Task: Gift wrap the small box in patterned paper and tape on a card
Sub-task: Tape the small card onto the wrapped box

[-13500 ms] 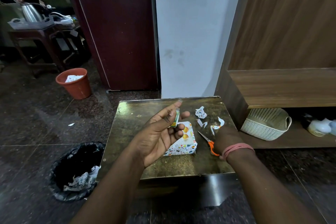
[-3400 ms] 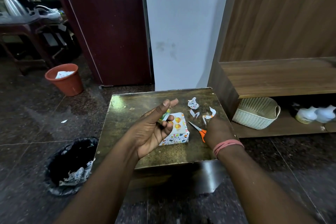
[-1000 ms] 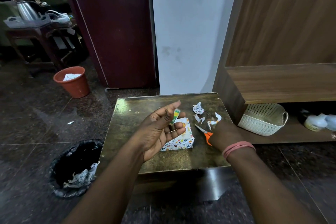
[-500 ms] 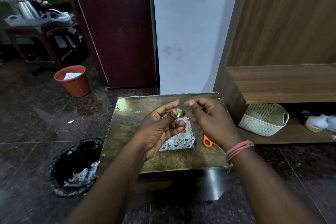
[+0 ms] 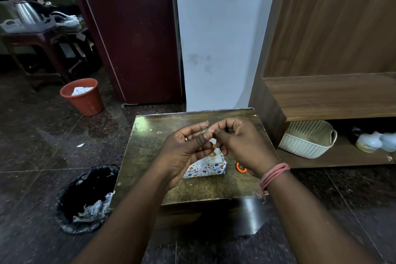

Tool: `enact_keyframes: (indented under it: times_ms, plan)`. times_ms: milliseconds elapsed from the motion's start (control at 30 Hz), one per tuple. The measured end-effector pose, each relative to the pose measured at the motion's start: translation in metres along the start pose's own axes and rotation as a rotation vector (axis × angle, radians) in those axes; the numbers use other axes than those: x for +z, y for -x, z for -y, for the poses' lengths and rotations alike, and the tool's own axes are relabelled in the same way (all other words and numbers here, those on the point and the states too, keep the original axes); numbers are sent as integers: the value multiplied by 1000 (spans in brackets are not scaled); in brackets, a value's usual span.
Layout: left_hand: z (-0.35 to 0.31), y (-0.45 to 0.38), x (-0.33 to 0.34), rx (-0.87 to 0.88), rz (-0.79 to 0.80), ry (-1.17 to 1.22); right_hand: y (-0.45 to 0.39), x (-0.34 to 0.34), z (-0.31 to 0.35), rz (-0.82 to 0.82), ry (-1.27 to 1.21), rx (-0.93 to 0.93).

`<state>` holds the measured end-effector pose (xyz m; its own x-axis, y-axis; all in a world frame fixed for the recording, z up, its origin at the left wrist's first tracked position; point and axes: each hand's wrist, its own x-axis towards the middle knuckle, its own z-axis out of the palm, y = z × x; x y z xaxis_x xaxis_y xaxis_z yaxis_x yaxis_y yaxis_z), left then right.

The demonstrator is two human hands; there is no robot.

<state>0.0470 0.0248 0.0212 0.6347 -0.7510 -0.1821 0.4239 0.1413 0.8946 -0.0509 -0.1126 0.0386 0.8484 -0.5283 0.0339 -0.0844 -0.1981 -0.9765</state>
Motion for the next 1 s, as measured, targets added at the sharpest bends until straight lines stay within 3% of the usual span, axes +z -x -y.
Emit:
enact_keyframes:
  times_ms: [233, 533, 700, 833, 1000]
  plan:
    - [2, -2, 0, 72, -102, -10, 0, 11, 4, 43, -226, 99]
    - [10, 0, 7, 196, -167, -44, 1, 21, 7, 23, -776, 362]
    - [11, -2, 9, 173, -145, 11, 2, 20, 5, -15, -789, 372]
    - [10, -3, 8, 185, -128, 51, 2, 13, 5, 50, -818, 363]
    - [11, -4, 9, 185, -97, 40, 1, 11, 4, 25, -671, 295]
